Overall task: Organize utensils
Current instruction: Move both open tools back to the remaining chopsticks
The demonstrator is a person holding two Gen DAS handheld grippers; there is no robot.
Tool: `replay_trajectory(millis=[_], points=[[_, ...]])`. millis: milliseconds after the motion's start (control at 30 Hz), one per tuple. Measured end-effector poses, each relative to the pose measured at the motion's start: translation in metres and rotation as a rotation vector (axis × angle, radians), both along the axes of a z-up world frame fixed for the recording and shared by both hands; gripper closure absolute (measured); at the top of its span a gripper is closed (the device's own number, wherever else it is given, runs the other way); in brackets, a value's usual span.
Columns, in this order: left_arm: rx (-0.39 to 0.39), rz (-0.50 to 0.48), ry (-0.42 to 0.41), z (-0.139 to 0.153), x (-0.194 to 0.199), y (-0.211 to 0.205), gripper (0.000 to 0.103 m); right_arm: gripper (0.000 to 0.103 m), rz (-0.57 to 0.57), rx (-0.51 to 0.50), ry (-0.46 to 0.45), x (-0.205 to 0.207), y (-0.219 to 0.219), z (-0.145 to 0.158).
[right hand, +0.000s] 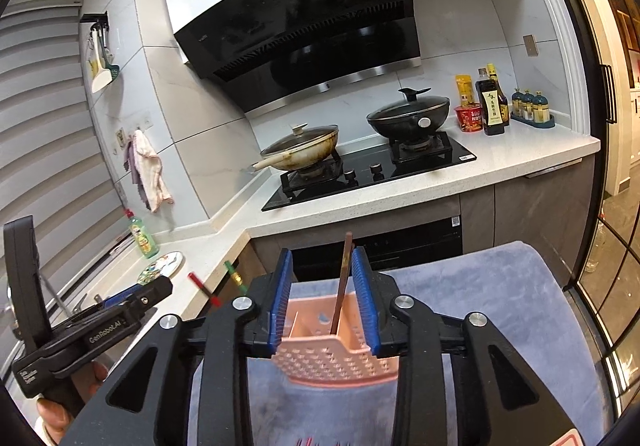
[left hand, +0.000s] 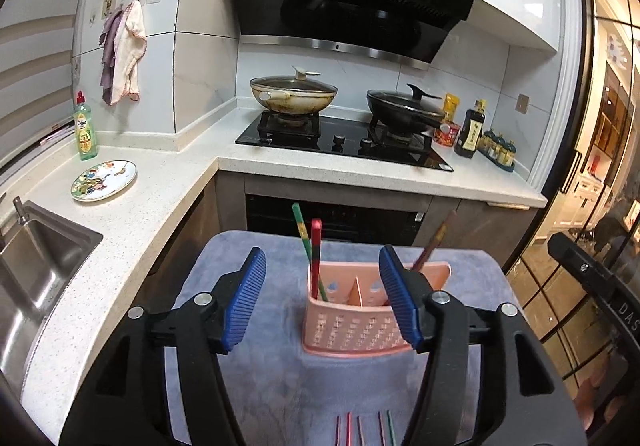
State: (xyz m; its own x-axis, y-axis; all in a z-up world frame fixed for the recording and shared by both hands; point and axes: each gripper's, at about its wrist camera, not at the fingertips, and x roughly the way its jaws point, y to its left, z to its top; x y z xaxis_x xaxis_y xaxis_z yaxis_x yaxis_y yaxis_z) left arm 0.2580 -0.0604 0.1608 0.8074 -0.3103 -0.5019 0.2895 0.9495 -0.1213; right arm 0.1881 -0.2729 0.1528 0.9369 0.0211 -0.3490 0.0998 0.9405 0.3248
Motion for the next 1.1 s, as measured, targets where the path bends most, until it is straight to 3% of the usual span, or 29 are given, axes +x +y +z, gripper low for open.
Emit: replay_trajectory(millis=[267,567,800,1100], points=[[0.1,0.01,0.047,-0.032,-0.046,0.004,0.047,0.068,0.015,-0.083,0.068,-0.06,0.023,-0.029],[0.156,0.029,0.14,-0.093,-0.097,0.028,0.047,0.067,0.018,-0.075,0.23,-0.12,0.031,-0.098],[0.159,0.04,0.239,-0.141,-0.127,0.047,0.047,0.067,0.013,-0.053,0.35,-0.16,0.039,-0.154],[0.191,0.032,0.282,-0.178,-0.157,0.052,0.045,0.067,0.027,-0.079,0.445,-0.182,0.057,-0.195]])
